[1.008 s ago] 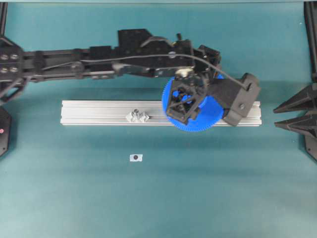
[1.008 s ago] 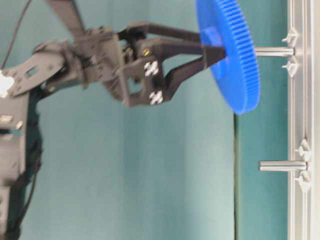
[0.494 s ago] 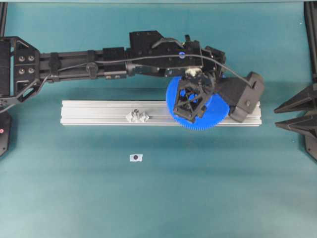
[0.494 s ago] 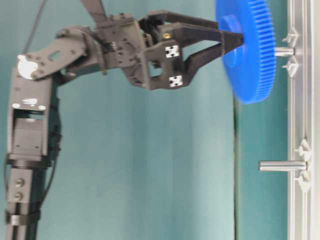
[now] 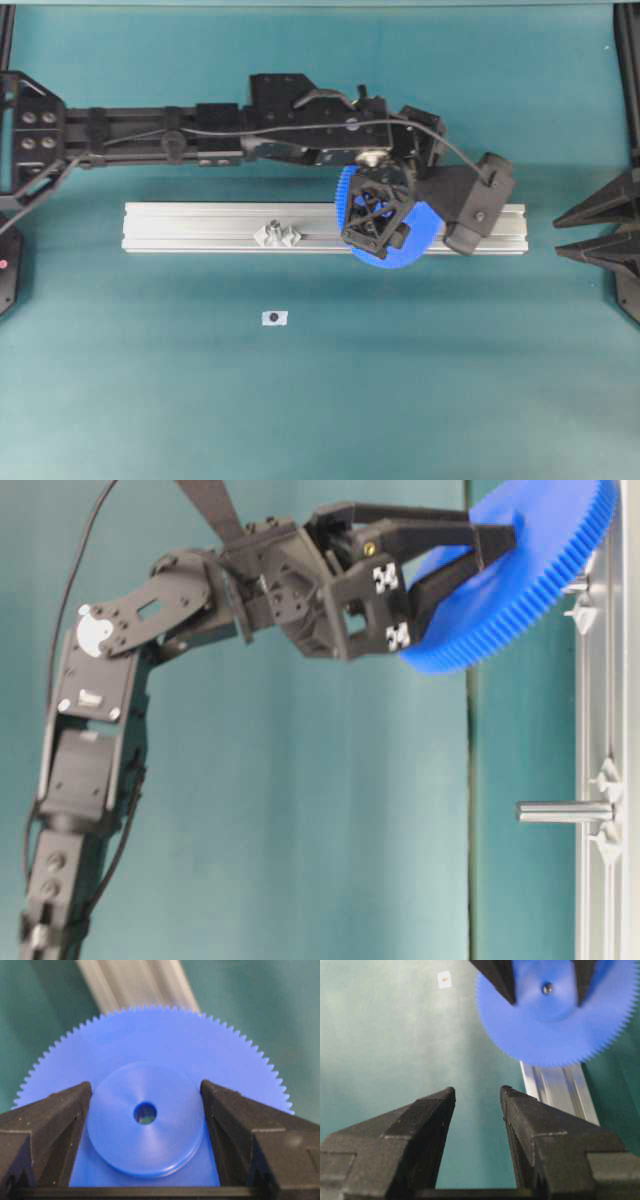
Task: Insert the large gear onto the shaft.
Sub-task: 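Align the gear's center hole with the right shaft and push it on, then open the left gripper and pull it back off the gear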
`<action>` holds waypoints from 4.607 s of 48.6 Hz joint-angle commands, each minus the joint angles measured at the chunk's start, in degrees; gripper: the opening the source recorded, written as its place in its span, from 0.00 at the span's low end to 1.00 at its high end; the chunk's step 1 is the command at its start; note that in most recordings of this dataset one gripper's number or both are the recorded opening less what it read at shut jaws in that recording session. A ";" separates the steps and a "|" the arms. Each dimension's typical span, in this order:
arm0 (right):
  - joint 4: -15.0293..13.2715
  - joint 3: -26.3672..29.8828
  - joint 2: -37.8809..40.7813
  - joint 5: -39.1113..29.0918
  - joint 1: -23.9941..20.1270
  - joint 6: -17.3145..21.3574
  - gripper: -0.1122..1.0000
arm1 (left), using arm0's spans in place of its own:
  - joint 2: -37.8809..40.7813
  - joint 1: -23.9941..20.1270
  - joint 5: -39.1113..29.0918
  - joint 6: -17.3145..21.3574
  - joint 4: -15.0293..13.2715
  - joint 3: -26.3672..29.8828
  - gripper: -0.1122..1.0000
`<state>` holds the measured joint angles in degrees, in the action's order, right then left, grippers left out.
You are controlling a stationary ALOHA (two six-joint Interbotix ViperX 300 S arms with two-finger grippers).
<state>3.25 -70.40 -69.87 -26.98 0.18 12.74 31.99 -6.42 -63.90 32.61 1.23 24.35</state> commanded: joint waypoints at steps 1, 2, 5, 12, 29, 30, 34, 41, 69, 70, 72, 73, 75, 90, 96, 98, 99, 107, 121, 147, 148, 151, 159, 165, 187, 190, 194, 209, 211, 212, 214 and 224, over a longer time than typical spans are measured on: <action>-0.09 0.70 0.44 0.26 0.18 0.53 0.56 | -3.69 -0.53 2.02 -1.23 0.09 -2.37 0.79; -0.09 0.70 0.53 0.35 0.18 0.53 0.56 | -4.04 -0.53 2.72 -1.67 0.09 -3.08 0.79; -0.09 0.88 0.53 0.26 0.26 0.53 0.56 | -5.36 -0.62 4.22 -2.29 0.09 -4.83 0.79; -0.09 0.88 0.44 0.26 0.35 0.53 0.56 | -7.56 -0.70 4.57 -2.20 0.26 -8.35 0.79; -0.09 0.88 0.44 0.26 0.53 0.70 0.56 | -7.29 0.00 6.33 -2.02 0.26 -8.26 0.78; -0.09 0.88 0.53 0.26 0.62 0.79 0.56 | -7.03 0.18 6.33 -1.85 0.26 -8.00 0.78; -0.09 0.88 0.44 0.26 0.62 1.05 0.56 | -5.98 0.26 6.59 -1.32 0.26 -6.50 0.78; -0.09 0.62 0.53 0.35 0.70 1.23 0.56 | -3.52 0.18 6.33 0.09 0.26 -2.29 0.78; -0.09 0.53 0.62 0.62 0.79 1.23 0.56 | -3.78 -0.18 3.52 -0.18 0.26 -2.20 0.78; -0.09 0.53 0.62 0.70 0.79 1.23 0.56 | -3.78 -0.26 3.52 -0.18 0.26 -2.20 0.78; -0.09 0.53 0.62 0.79 0.79 1.23 0.56 | -3.78 -0.26 3.52 -0.09 0.35 -2.11 0.78; -0.09 0.53 0.62 0.79 0.79 1.23 0.56 | -3.78 -0.26 3.52 0.00 0.26 -2.20 0.78; -0.09 0.53 0.62 0.79 0.79 1.23 0.56 | -3.78 -0.26 3.52 0.00 0.26 -2.11 0.78; -0.09 0.53 0.62 0.88 0.70 1.23 0.56 | -3.78 -0.62 3.43 -1.32 0.35 -1.67 0.77; -0.09 0.62 0.62 0.88 0.79 1.23 0.56 | -3.78 -0.62 3.25 -1.32 0.26 -1.67 0.77; -0.09 0.53 0.53 0.88 0.79 1.23 0.56 | -3.78 -0.62 3.34 -1.41 0.26 -1.67 0.77; -0.09 0.53 0.62 0.88 0.70 1.23 0.56 | -3.78 -0.62 3.25 -1.41 0.35 -1.67 0.77; -0.09 0.70 0.62 1.05 0.70 1.23 0.56 | -3.87 -0.53 3.34 -1.93 0.26 -1.67 0.77; -0.09 0.53 0.53 1.93 0.79 1.23 0.56 | -3.87 -0.79 3.25 -6.68 0.26 -1.58 0.86; -0.09 0.70 0.53 1.93 0.88 1.32 0.56 | -3.87 -1.05 3.96 -7.29 0.26 -0.53 0.90; -0.09 0.70 0.53 1.93 0.88 1.32 0.56 | -3.87 -1.05 3.96 -7.29 0.26 -0.35 0.90; -0.09 0.88 0.53 1.93 0.88 1.32 0.56 | -3.87 -1.05 3.69 -7.38 0.26 0.09 0.91; 0.18 0.70 0.53 1.93 0.88 1.49 0.56 | -4.22 -1.05 2.72 -7.65 0.26 0.35 0.92; 0.18 0.53 0.53 1.93 0.88 2.81 0.56 | -4.22 -1.05 2.72 -7.91 0.26 0.35 0.92; 0.09 0.70 0.44 1.93 0.88 3.34 0.56 | -2.46 -0.18 3.16 -10.02 0.09 1.85 0.92; 0.09 0.88 0.44 1.93 0.88 3.34 0.56 | -2.37 0.18 3.52 -10.20 0.26 2.37 0.92; 0.09 0.70 0.44 2.11 0.88 3.34 0.56 | -2.02 0.70 3.87 -10.99 0.09 3.08 0.92; 0.09 0.53 0.44 2.20 0.88 3.34 0.56 | -1.49 1.23 4.48 -11.87 0.26 4.13 0.92; 0.09 0.53 0.44 2.20 0.88 3.34 0.56 | -1.58 1.23 4.48 -11.95 0.26 4.39 0.92; 0.00 0.53 0.35 2.20 0.88 3.34 0.56 | -1.58 1.23 4.39 -12.04 0.26 4.48 0.92; 0.09 0.53 0.44 2.20 0.88 3.34 0.56 | -2.11 1.41 4.31 -12.22 0.26 4.57 0.92; -0.09 0.53 0.09 2.20 0.88 3.25 0.56 | -4.66 2.37 4.48 -13.45 0.26 4.22 0.91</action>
<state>3.34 -70.58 -70.05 -25.22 0.97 15.56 31.46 -4.75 -59.68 19.51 1.32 27.42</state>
